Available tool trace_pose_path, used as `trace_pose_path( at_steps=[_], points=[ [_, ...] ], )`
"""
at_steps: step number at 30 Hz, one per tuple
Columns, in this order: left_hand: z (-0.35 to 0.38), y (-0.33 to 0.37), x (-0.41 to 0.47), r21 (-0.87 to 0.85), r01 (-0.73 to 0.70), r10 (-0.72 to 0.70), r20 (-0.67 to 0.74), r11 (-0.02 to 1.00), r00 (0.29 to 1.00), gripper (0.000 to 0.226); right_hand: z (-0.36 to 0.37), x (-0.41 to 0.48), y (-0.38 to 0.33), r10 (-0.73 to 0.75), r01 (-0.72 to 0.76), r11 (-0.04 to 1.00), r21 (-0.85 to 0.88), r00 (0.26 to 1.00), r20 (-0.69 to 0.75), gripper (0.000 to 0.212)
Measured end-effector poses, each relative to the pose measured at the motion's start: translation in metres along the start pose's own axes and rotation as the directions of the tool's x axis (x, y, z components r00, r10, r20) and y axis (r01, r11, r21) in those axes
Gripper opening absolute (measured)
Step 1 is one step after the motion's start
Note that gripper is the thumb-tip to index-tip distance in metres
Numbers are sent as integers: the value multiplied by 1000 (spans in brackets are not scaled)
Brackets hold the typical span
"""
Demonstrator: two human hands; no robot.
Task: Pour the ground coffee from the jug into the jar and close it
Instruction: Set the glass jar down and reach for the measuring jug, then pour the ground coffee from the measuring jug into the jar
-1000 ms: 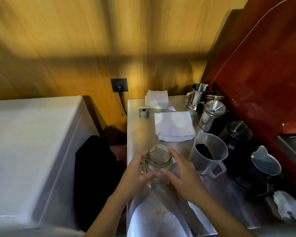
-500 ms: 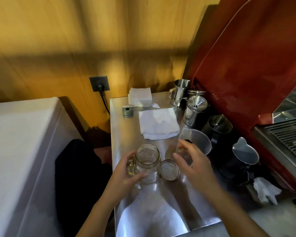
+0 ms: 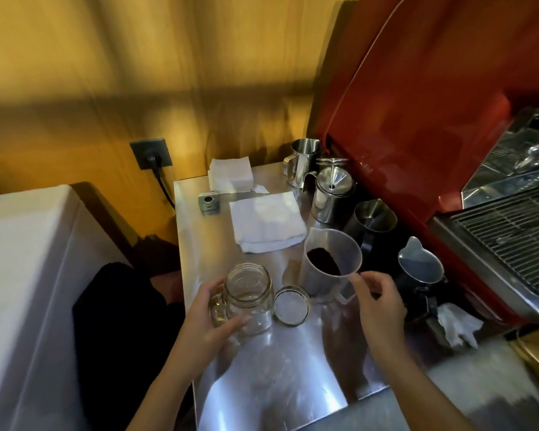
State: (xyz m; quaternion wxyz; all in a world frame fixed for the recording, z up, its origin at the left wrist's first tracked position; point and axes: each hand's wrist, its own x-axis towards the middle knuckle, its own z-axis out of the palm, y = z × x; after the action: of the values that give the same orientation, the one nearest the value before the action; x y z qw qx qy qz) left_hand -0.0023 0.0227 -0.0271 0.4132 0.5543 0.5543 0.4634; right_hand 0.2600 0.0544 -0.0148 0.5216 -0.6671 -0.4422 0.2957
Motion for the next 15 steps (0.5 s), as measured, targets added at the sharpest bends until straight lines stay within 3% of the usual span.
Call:
trace_pose_path(
  at_steps=[5,12,15],
  points=[
    [0,-9,-1,-21,93,-93,1,995,996,65,3,4,6,228,-250,933,260,967,113,21],
    [-1,-15,-2,17,171,-171,8,985,985,91,-1,0,13,161,-241,904,353,957,242,7],
    [-1,-14,-2,23,192,-193,18,981,981,92,-2,2,12,132,-225,902,368,956,261,8]
  ],
)
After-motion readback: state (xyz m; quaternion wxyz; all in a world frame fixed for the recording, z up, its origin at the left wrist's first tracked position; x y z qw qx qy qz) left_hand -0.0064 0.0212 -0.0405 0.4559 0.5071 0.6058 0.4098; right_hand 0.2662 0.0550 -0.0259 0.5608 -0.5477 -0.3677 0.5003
